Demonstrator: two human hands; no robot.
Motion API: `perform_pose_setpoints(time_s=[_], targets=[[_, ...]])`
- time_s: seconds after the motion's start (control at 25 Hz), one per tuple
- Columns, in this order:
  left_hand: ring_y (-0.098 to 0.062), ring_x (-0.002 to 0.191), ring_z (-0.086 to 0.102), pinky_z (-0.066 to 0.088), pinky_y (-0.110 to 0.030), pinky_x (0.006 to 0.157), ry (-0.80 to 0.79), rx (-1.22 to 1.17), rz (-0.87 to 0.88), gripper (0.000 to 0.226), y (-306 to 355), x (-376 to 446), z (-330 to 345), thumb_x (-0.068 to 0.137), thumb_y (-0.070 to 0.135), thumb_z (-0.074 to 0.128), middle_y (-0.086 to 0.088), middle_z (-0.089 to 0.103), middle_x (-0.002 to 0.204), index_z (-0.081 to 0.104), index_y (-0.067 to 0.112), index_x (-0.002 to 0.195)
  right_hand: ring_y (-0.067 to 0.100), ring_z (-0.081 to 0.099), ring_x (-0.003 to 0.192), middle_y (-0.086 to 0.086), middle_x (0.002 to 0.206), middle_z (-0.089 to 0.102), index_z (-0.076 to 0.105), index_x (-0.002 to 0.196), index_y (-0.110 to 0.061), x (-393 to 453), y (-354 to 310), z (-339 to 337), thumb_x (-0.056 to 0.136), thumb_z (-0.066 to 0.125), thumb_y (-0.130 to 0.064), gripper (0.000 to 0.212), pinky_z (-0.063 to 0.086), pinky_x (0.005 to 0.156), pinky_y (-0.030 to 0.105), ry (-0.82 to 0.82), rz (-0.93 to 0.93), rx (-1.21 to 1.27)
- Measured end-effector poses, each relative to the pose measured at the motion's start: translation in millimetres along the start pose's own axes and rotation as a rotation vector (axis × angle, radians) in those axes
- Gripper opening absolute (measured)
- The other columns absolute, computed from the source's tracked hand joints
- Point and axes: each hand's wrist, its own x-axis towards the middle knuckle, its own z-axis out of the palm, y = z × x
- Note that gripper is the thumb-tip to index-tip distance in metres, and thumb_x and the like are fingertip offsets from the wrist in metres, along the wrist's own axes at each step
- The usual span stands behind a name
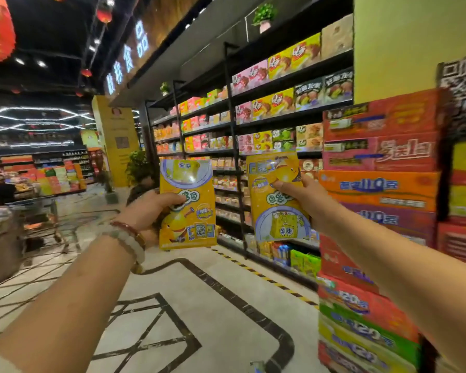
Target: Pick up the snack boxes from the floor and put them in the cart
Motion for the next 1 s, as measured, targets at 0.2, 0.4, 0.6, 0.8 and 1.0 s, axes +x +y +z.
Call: perform_pose_setpoints(time_s=[0.2, 0.4, 0.6, 0.8, 1.0], targets=[[-0.025, 0.071, 0.072, 0.058, -0.046, 0.058, -0.175, -0.047, 0.018, 0.033, 12, -17, 110, 0.082, 0.012, 0.064, -0.012, 0.073, 0.089, 0.059, 0.011, 0.115, 0.029, 0.072, 0.084, 0.011, 0.106, 0.070, 0.050, 0.124, -0.020, -81, -45, -113, 0.084, 0.069, -0.026, 0.044, 0.058, 0.062, 0.039, 0.196, -0.043, -0.074], [-0.024, 0.067, 0.069, 0.057, -0.044, 0.069, -0.416, -0.089, 0.003, 0.024, 2, -62, 259, 0.085, 0.008, 0.059, -0.014, 0.071, 0.094, 0.063, 0.008, 0.109, 0.027, 0.071, 0.087, 0.010, 0.105, 0.070, 0.053, 0.121, -0.017, -183, -85, -226, 0.084, 0.070, -0.024, 0.041, 0.059, 0.069, 0.042, 0.385, -0.038, -0.175], [-0.032, 0.101, 0.062, 0.051, -0.052, 0.089, -0.669, -0.121, -0.025, 0.052, -8, -117, 407, 0.068, 0.019, 0.077, -0.014, 0.065, 0.114, 0.059, 0.008, 0.115, 0.023, 0.070, 0.087, 0.004, 0.100, 0.071, 0.056, 0.113, -0.023, -298, -123, -331, 0.084, 0.070, -0.027, 0.033, 0.058, 0.070, 0.038, 0.616, -0.049, -0.252], [-0.023, 0.067, 0.068, 0.056, -0.031, 0.053, -0.945, -0.158, -0.080, 0.019, -15, -176, 561, 0.086, 0.006, 0.058, -0.012, 0.071, 0.087, 0.061, 0.004, 0.104, 0.024, 0.072, 0.083, 0.011, 0.105, 0.071, 0.054, 0.120, -0.017, -410, -161, -425, 0.084, 0.069, -0.024, 0.039, 0.057, 0.063, 0.034, 0.862, -0.065, -0.304], [-0.033, 0.107, 0.058, 0.050, -0.044, 0.082, -1.228, -0.180, -0.064, 0.055, -18, -236, 713, 0.070, 0.014, 0.072, -0.015, 0.063, 0.120, 0.056, 0.010, 0.122, 0.026, 0.072, 0.081, 0.010, 0.099, 0.072, 0.052, 0.122, -0.016, -510, -196, -511, 0.084, 0.069, -0.022, 0.042, 0.058, 0.065, 0.038, 1.124, -0.094, -0.346]])
